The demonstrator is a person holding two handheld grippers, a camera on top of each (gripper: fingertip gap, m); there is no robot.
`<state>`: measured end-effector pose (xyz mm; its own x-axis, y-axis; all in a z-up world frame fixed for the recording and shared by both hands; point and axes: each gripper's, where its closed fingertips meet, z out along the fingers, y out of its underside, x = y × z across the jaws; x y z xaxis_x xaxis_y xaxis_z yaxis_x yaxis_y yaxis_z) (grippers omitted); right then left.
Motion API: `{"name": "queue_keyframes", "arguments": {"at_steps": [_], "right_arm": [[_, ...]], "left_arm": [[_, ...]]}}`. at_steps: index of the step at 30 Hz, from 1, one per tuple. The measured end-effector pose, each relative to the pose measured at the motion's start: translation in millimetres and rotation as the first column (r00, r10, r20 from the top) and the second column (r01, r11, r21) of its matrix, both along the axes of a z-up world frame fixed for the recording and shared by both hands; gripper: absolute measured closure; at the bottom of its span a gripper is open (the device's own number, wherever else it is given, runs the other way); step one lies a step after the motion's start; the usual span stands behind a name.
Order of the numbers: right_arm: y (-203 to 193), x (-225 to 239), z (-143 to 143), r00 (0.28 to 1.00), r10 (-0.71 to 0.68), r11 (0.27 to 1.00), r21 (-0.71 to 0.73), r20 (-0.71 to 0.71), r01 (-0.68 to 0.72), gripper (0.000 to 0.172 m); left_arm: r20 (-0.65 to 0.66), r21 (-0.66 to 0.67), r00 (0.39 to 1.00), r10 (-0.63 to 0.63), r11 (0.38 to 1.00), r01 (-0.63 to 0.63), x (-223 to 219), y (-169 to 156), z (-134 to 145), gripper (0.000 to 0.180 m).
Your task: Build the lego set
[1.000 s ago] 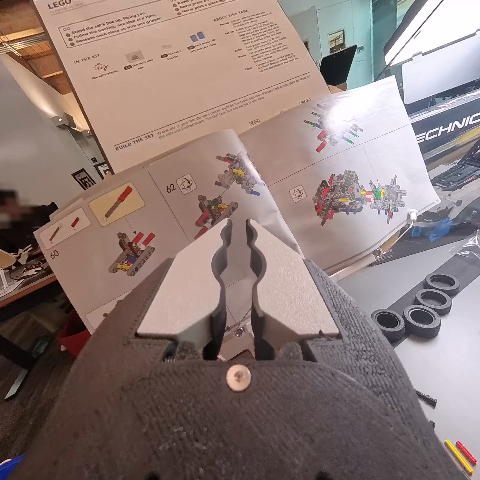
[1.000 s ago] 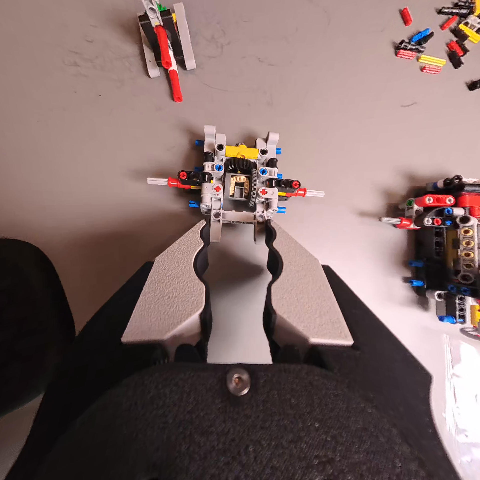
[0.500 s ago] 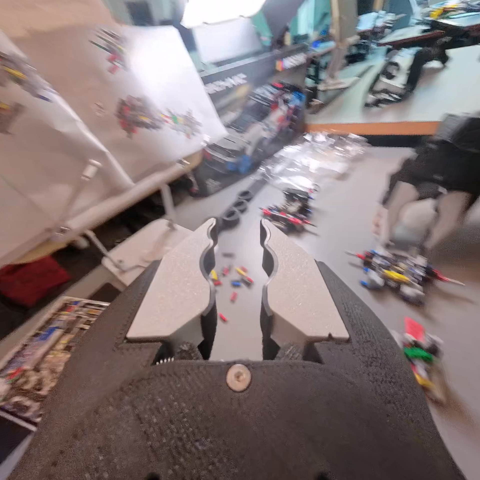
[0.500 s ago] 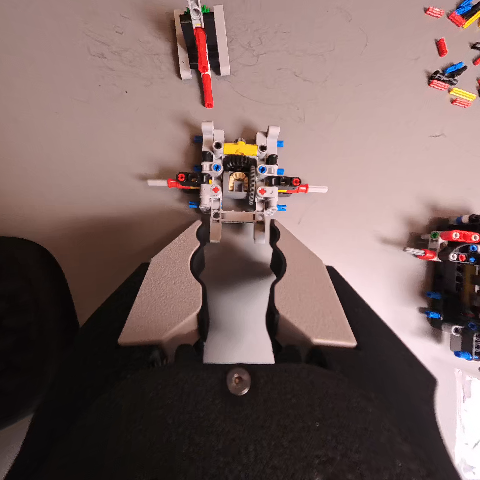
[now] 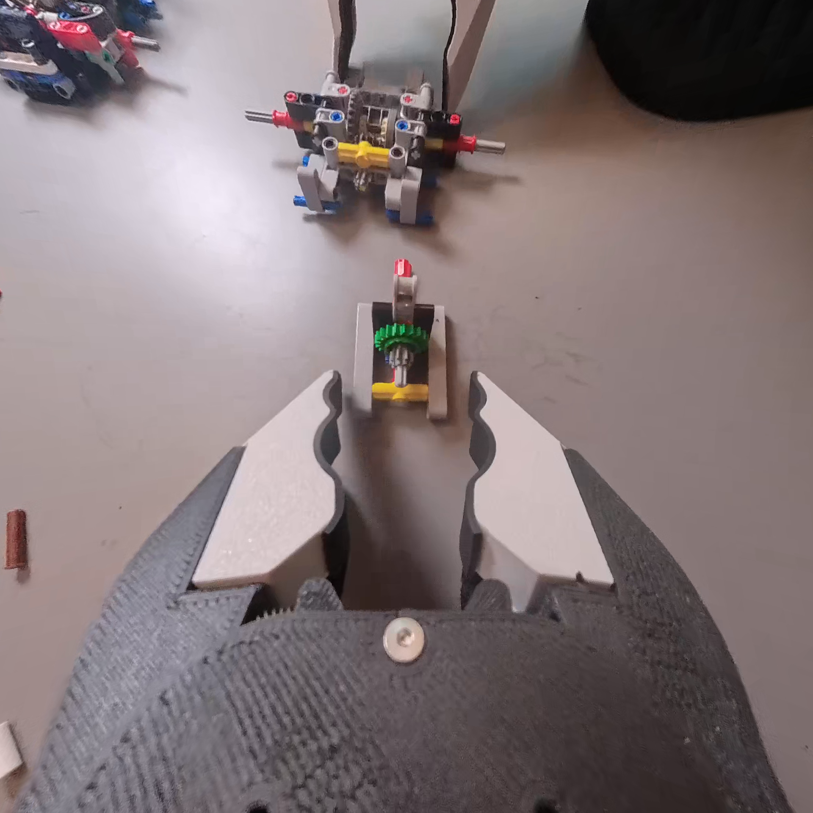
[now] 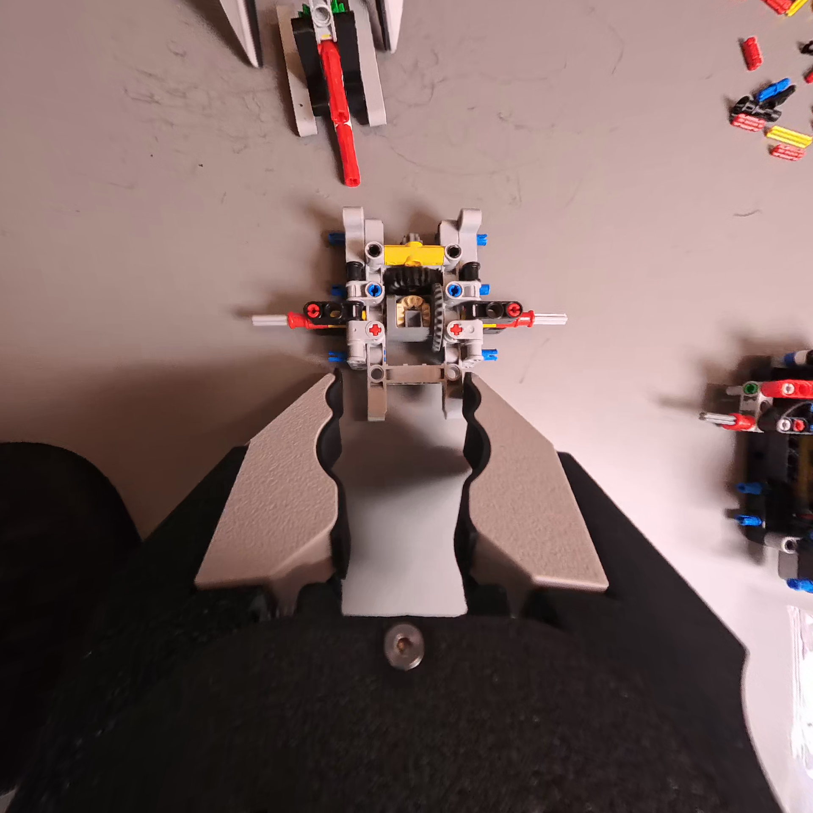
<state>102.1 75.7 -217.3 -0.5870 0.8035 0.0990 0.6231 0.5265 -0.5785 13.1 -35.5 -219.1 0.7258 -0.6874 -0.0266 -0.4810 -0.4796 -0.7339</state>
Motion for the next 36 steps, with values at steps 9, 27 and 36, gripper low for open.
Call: {"name": "queue_keyframes", "arguments": {"at_steps": [9,27,36], "right_arm": [[-11.8,-7.7,-0.6,1.000,0.022,1.000,-0.019,-0.021,-0.022,0.129],[-53.5,-23.5,-2.7,0.997,0.082,0.996,-0.019,-0.003,-0.082,0.129],[-59.7,-23.8,-2.7,0.999,0.037,0.999,-0.029,-0.024,-0.038,0.129]], "left_arm": [[-0.010,0.055,1.000,-0.019,0.998,0.019,-1.1,1.3,1.0,0.139],[-0.001,0.049,0.999,-0.039,0.998,0.039,-30.3,-19.6,0.0,0.139],[-0.002,0.042,0.999,-0.040,0.998,0.040,-29.2,-21.3,0.0,0.139]]}}
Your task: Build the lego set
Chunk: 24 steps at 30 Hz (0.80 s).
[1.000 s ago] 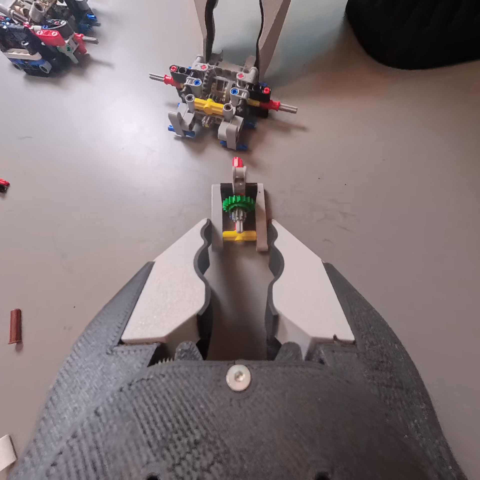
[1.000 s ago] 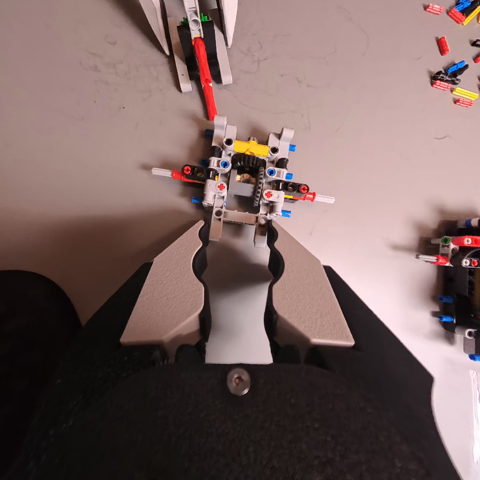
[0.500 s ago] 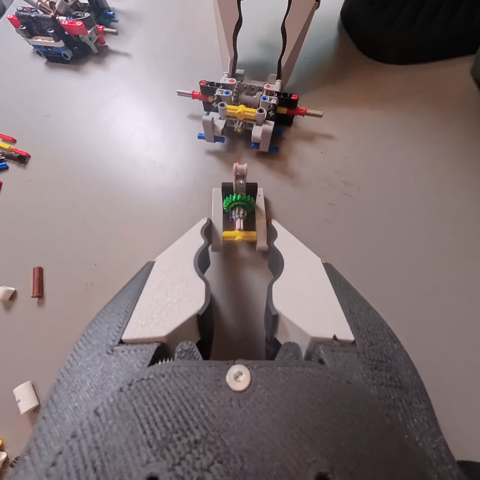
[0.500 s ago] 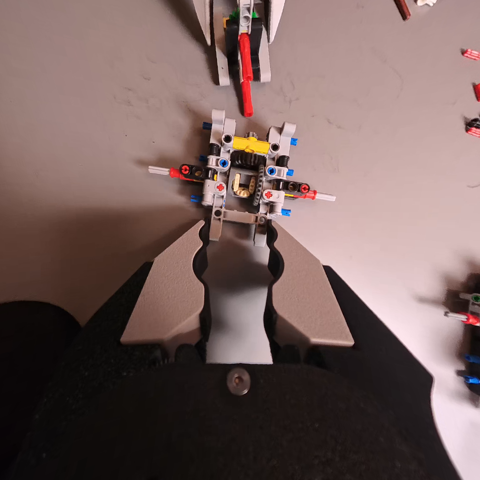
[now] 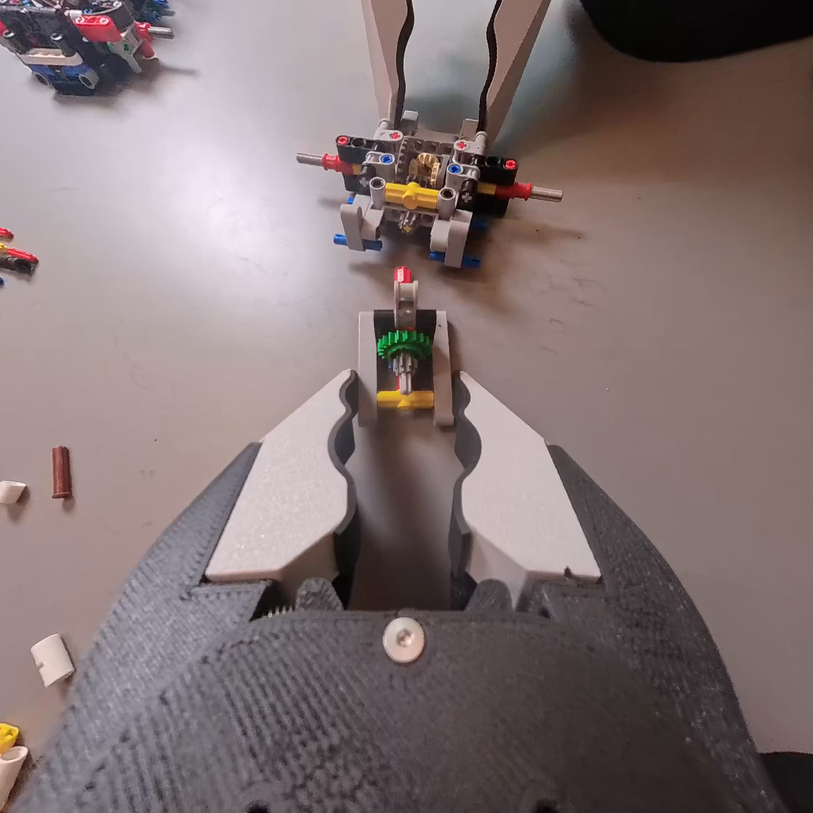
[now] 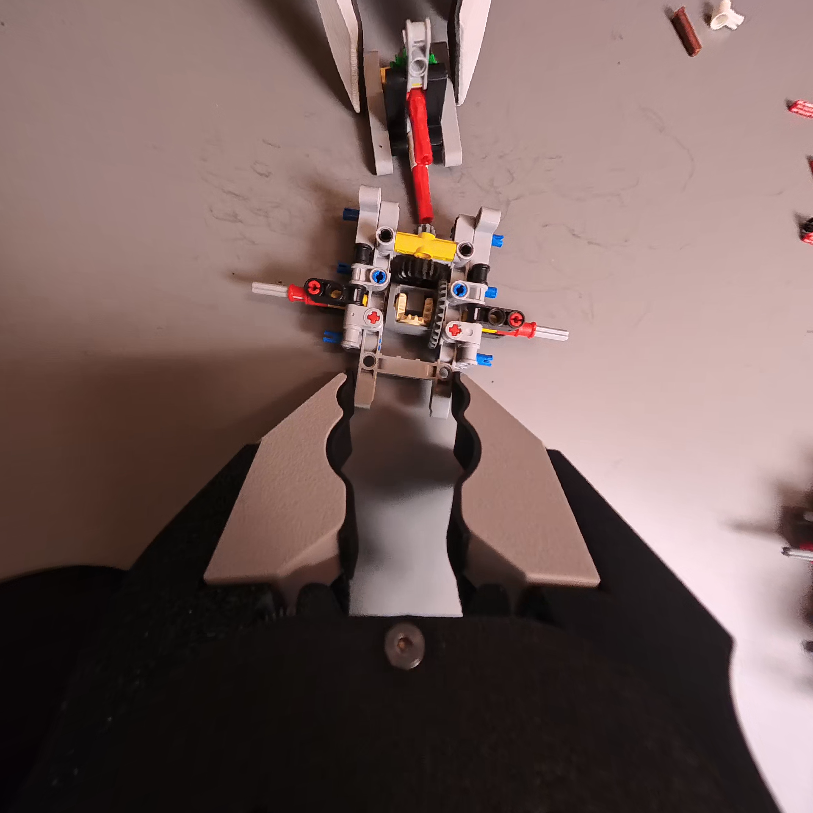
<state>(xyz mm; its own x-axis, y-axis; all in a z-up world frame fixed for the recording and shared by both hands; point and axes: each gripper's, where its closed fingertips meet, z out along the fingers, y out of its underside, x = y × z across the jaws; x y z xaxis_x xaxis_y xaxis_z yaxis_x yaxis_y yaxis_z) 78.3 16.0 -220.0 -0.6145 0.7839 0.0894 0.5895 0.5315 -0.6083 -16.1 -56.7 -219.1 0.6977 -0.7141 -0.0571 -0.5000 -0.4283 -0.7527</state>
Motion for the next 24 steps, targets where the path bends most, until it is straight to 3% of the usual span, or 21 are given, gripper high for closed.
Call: {"name": "queue_keyframes", "arguments": {"at_steps": [9,24], "right_arm": [[2.3,-0.2,0.0,0.999,0.010,0.999,-0.033,-0.030,-0.011,0.128],[6.1,0.2,1.1,0.996,-0.017,0.999,-0.034,-0.092,0.014,0.128]], "left_arm": [[-0.015,-0.009,1.000,0.007,1.000,-0.008,-3.2,1.2,-0.1,0.133],[0.003,-0.006,1.000,0.016,1.000,-0.016,-3.3,2.8,-0.4,0.139]]}}
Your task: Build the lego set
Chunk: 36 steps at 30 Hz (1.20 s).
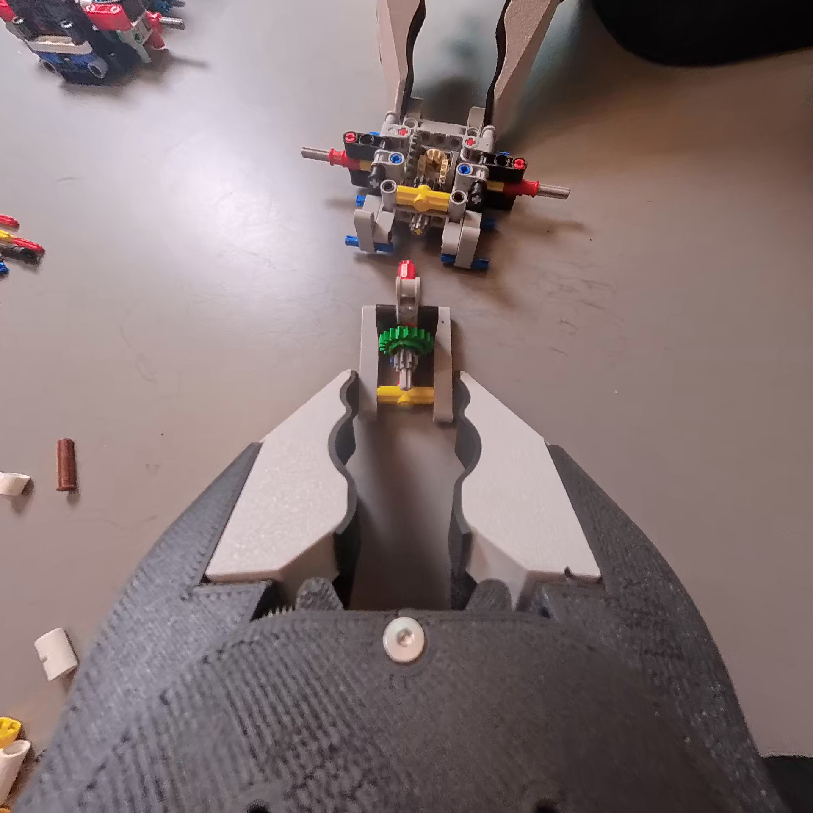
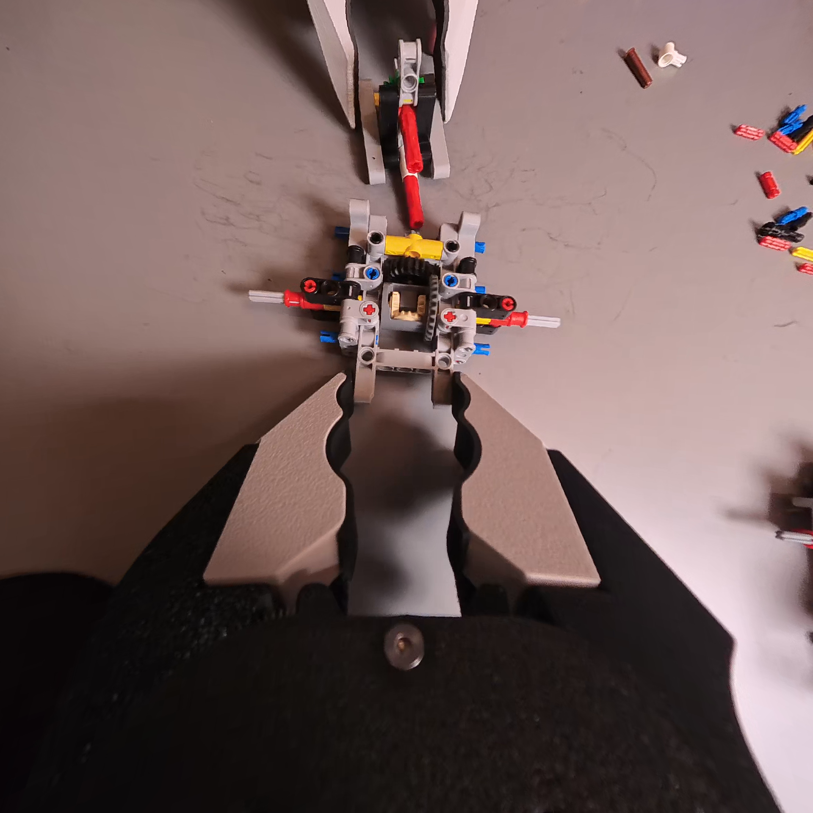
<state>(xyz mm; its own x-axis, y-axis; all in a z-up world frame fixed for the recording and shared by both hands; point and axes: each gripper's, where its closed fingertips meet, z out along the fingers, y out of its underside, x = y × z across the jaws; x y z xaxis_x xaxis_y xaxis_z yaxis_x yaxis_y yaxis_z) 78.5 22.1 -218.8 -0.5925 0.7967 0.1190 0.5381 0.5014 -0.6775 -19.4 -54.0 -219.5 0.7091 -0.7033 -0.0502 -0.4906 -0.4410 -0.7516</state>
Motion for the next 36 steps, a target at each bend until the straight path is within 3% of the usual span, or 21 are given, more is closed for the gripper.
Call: {"name": "queue_keyframes", "arguments": {"at_steps": [21,31,36], "right_arm": [[29.0,-3.1,2.0,0.994,-0.103,0.992,0.068,-0.038,0.106,0.129],[40.9,-9.2,2.4,0.984,-0.168,0.983,0.059,-0.066,0.172,0.129],[46.7,-11.6,2.6,0.976,-0.196,0.979,0.043,-0.089,0.201,0.129]], "left_arm": [[-0.009,0.017,0.999,0.046,0.999,-0.046,-6.3,4.9,0.5,0.139],[-0.005,-0.021,0.954,0.299,0.954,-0.299,-47.1,19.4,-0.3,0.136],[0.062,-0.117,0.962,0.265,0.959,-0.257,-38.3,7.9,0.8,0.129]]}}
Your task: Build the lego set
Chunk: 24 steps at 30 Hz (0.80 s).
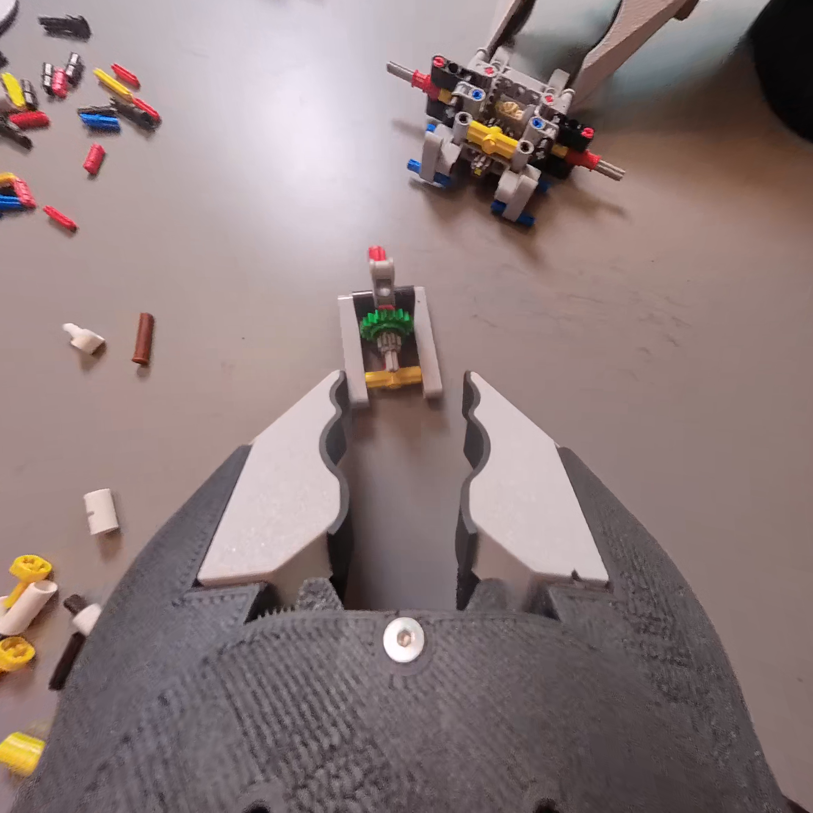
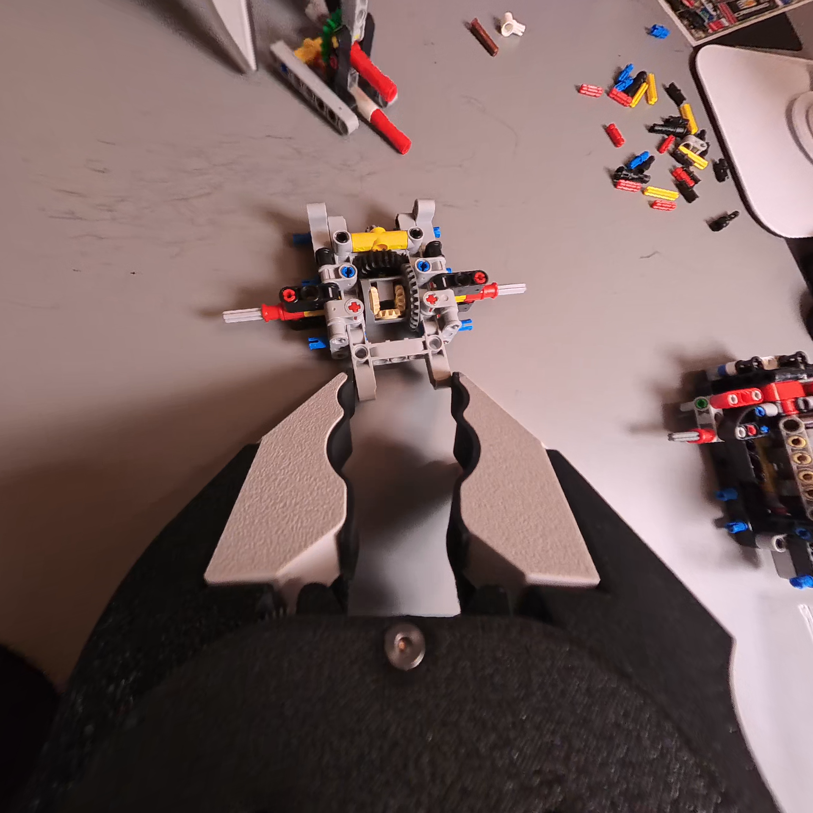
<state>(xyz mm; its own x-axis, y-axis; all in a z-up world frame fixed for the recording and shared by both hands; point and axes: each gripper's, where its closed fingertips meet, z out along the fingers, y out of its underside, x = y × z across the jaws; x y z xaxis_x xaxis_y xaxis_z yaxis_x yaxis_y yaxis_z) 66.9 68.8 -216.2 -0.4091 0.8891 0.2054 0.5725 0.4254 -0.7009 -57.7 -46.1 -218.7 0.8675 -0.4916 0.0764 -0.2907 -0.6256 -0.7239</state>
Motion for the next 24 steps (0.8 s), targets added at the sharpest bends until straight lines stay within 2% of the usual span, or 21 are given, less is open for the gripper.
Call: {"name": "queue_keyframes", "arguments": {"at_steps": [4,7,11,14,18,20,24], "right_arm": [[3.6,-2.0,0.1,1.000,-0.012,1.000,-0.010,-0.018,0.012,0.129],[5.8,-3.2,0.2,0.999,-0.020,1.000,-0.016,-0.027,0.020,0.129],[5.8,-2.5,0.3,0.999,-0.022,1.000,-0.001,-0.025,0.022,0.130],[5.0,-2.0,0.9,1.000,-0.014,1.000,0.028,-0.025,0.014,0.130],[4.1,-3.7,1.1,0.999,-0.016,0.999,0.035,-0.032,0.017,0.130],[3.7,-4.0,1.3,0.999,-0.014,0.999,0.046,-0.032,0.015,0.130],[3.5,-3.9,1.4,0.999,-0.013,0.999,0.053,-0.032,0.015,0.130]], "left_arm": [[0.102,-0.018,0.990,-0.096,0.995,0.098,18.7,-10.0,5.2,0.134],[0.174,0.012,0.960,-0.219,0.975,0.221,40.1,-18.0,9.6,0.146],[0.148,0.110,0.934,-0.324,0.944,0.310,57.1,-22.2,22.2,0.150],[0.131,0.191,0.958,-0.255,0.955,0.228,41.5,-11.7,35.3,0.150],[0.052,0.262,0.993,-0.104,0.961,0.087,5.4,7.7,35.3,0.139],[0.006,0.280,0.997,-0.083,0.957,0.078,-3.0,13.6,31.3,0.131],[-0.047,0.255,0.989,-0.139,0.956,0.147,-0.3,21.0,24.8,0.119]]}}
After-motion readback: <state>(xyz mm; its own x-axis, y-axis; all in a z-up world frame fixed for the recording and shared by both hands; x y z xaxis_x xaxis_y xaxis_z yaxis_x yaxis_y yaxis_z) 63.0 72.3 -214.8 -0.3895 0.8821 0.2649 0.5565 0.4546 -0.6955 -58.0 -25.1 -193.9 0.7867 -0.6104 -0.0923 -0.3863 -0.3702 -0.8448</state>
